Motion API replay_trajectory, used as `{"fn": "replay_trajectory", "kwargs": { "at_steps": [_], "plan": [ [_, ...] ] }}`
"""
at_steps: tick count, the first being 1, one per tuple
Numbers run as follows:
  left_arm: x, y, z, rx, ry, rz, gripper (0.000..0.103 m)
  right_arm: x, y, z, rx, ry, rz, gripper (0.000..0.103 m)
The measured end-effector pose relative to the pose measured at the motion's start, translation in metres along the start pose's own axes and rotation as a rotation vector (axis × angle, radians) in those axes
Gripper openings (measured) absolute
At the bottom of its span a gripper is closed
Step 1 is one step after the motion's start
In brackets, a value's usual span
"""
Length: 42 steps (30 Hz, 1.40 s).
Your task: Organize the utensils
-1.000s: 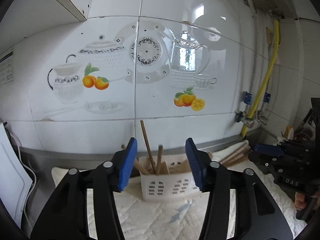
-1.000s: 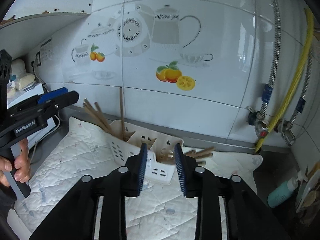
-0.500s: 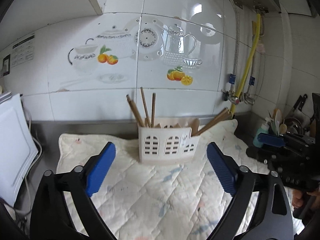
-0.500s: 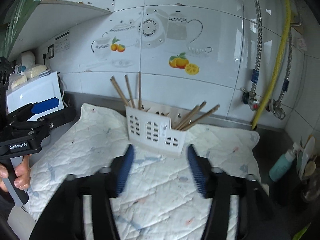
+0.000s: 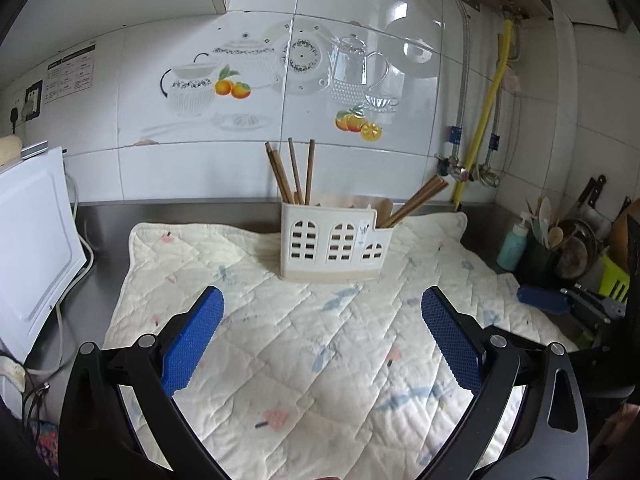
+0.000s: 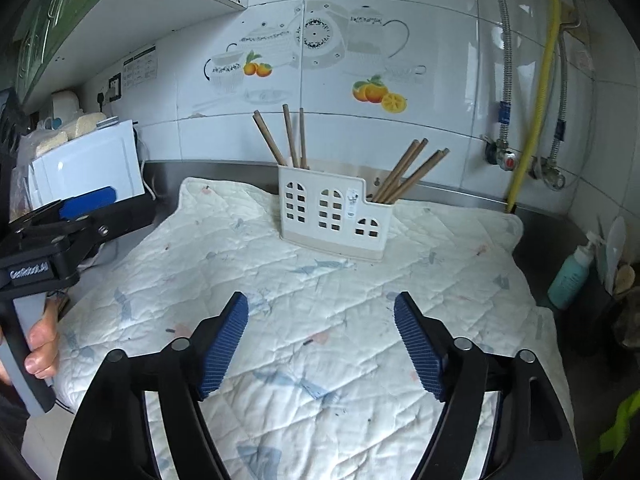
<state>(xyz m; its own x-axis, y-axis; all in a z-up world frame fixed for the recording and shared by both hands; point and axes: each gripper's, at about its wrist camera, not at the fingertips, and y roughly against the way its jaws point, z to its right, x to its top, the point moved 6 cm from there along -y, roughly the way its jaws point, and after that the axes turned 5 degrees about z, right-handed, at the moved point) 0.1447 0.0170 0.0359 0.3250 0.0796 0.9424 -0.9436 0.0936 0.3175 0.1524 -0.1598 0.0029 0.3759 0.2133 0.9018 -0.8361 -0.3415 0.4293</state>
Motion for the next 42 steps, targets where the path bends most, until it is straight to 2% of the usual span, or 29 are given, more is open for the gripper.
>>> {"fn": "replay_trajectory", "kwargs": {
  "at_steps": [1, 6, 13, 42],
  "plan": [
    [-0.004, 0.003, -0.001, 0.007, 0.000, 0.000, 0.098, -0.001, 0.001, 0.000, -0.007, 0.002, 0.002, 0.079],
    [-0.021, 0.012, -0.004, 0.024, -0.003, -0.020, 0.098, -0.011, 0.010, -0.002, -0.018, -0.014, 0.004, 0.087],
    [-0.042, 0.022, -0.013, 0.041, 0.001, -0.041, 0.098, -0.022, 0.015, 0.002, -0.027, -0.054, 0.000, 0.090],
    [-0.064, 0.030, -0.031, 0.085, 0.019, -0.071, 0.098, -0.036, 0.017, 0.002, -0.046, -0.070, -0.007, 0.094]
  ]
}}
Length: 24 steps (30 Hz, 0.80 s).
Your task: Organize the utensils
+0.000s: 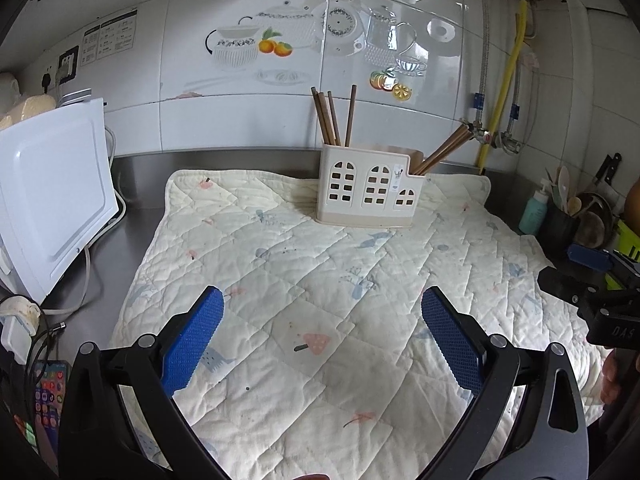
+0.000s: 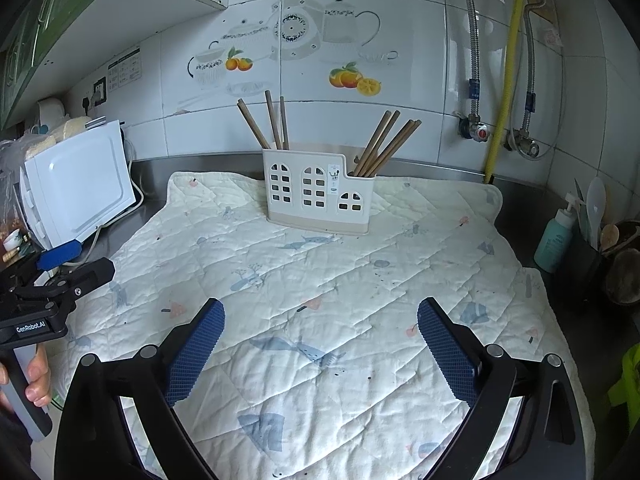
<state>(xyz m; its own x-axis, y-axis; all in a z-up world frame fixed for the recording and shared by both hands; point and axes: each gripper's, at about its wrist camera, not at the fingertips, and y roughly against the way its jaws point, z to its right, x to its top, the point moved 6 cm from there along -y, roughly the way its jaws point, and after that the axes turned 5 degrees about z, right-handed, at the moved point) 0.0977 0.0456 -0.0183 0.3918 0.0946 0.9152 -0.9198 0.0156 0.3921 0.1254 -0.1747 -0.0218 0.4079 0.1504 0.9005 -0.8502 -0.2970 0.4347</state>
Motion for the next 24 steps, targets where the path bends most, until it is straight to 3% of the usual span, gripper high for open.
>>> {"fn": "replay_trajectory", "kwargs": {
  "at_steps": [24],
  "plan": [
    [-0.0059, -0.0031, 0.0028, -0.002, 0.002, -0.021, 0.098, -0.0030, -0.0008, 0.0027, -0.001, -0.010, -0.009, 0.094]
  ]
}}
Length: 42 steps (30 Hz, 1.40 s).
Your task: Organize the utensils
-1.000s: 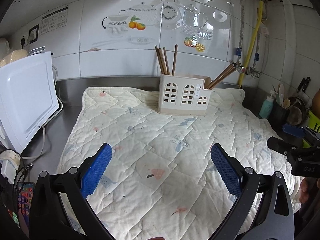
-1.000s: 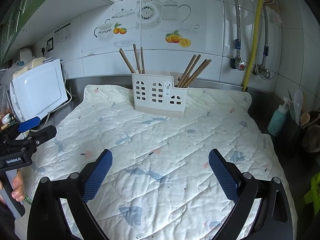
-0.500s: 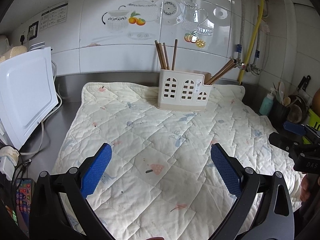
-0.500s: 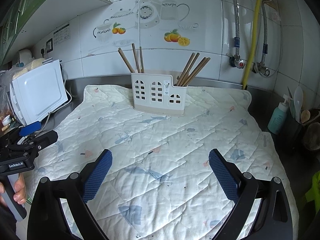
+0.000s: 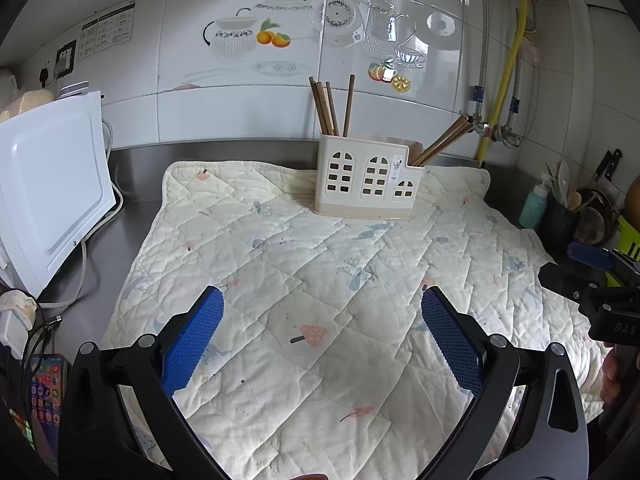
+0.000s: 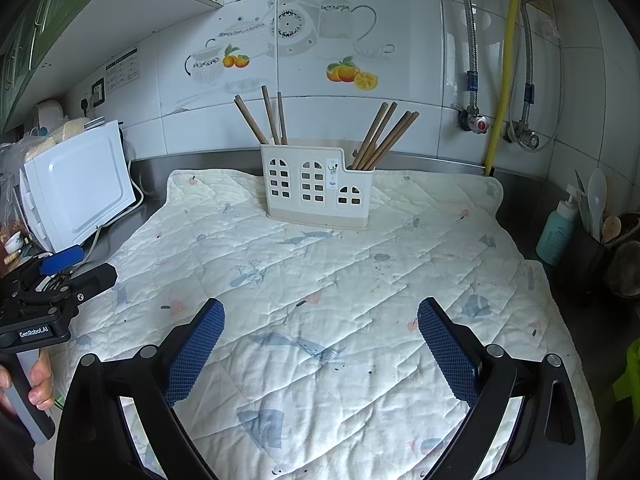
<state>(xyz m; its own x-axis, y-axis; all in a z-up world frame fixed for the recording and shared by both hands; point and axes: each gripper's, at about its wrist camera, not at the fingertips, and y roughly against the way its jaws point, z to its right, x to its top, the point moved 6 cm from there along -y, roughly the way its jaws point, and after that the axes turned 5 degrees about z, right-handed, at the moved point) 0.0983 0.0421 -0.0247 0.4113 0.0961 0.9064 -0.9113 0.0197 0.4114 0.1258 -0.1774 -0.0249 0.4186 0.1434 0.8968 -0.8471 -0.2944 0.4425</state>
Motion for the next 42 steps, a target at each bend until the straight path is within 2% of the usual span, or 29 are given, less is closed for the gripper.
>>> {"fn": "replay_trajectory", "kwargs": {
  "at_steps": [42],
  "plan": [
    [-0.0041, -0.0036, 0.0073, -0.011, -0.020, -0.021, 0.098, -0.0037, 0.0009, 0.0020, 0.007, -0.014, 0.001, 0.094]
  ]
}}
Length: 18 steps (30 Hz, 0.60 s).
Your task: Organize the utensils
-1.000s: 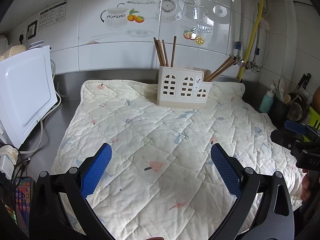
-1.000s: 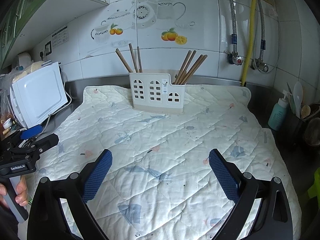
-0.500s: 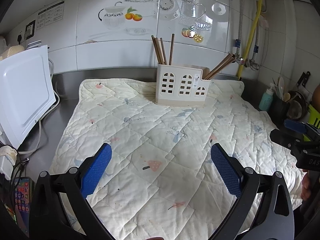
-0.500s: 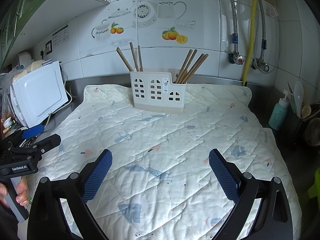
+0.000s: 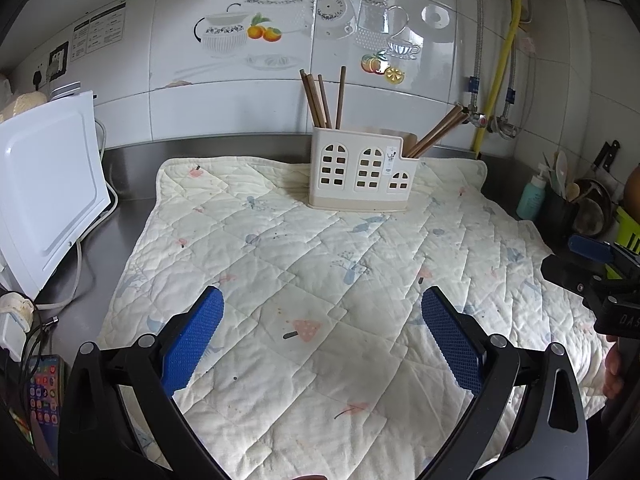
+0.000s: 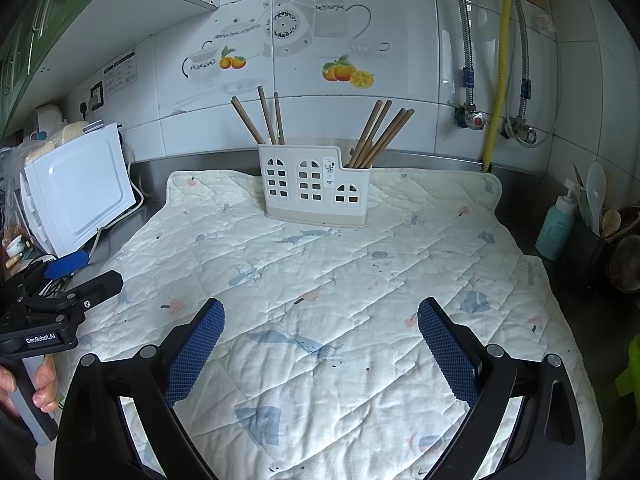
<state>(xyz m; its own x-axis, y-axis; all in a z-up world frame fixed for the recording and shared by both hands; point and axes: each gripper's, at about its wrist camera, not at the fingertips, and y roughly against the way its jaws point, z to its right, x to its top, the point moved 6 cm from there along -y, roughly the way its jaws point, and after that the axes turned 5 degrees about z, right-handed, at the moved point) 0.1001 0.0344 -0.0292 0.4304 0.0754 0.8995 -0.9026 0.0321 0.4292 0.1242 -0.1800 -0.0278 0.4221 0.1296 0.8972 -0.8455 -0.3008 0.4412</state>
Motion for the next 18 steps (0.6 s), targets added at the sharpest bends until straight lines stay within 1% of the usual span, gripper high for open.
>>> {"fn": "replay_trajectory", "kwargs": {
  "at_steps": [18],
  "plan": [
    [-0.0013, -0.0007, 0.0000, 0.001, -0.001, -0.007, 0.098, -0.0008, 0.0007, 0.0011, -0.001, -0.002, -0.001, 0.094]
  ]
}}
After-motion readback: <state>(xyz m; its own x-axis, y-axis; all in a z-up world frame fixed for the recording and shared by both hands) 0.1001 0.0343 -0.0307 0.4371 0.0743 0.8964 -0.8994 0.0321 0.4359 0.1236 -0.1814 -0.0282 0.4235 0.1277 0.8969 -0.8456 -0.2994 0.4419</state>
